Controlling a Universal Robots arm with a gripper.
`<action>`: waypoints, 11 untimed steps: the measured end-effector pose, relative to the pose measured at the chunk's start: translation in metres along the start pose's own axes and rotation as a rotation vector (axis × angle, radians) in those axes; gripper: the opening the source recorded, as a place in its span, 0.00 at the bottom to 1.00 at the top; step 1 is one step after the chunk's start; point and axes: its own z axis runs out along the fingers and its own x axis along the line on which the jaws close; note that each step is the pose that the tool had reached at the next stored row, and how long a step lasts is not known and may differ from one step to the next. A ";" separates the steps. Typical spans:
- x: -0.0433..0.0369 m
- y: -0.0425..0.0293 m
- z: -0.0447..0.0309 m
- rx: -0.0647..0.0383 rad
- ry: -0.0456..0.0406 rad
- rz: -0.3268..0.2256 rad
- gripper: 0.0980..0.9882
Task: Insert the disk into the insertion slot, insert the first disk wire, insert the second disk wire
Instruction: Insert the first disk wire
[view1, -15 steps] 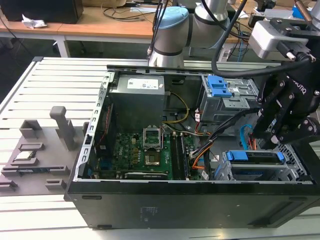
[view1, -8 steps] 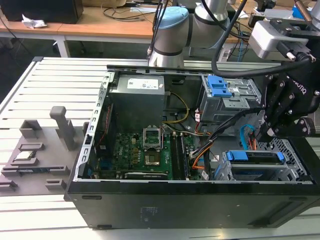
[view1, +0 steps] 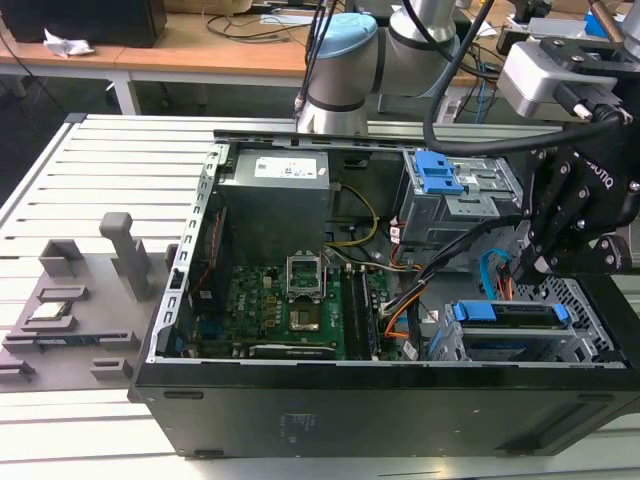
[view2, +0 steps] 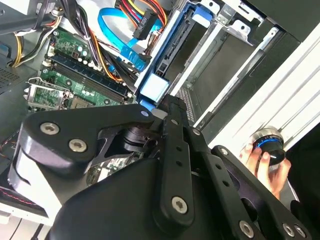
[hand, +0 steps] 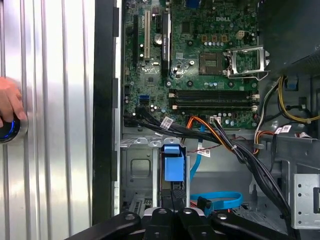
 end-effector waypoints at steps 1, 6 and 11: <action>-0.0002 -0.0042 0.0019 0.000 -0.0004 0.000 0.01; -0.0017 -0.0180 0.0069 -0.001 0.0008 0.000 0.01; -0.0269 -0.0303 0.0119 -0.001 0.0047 0.000 0.01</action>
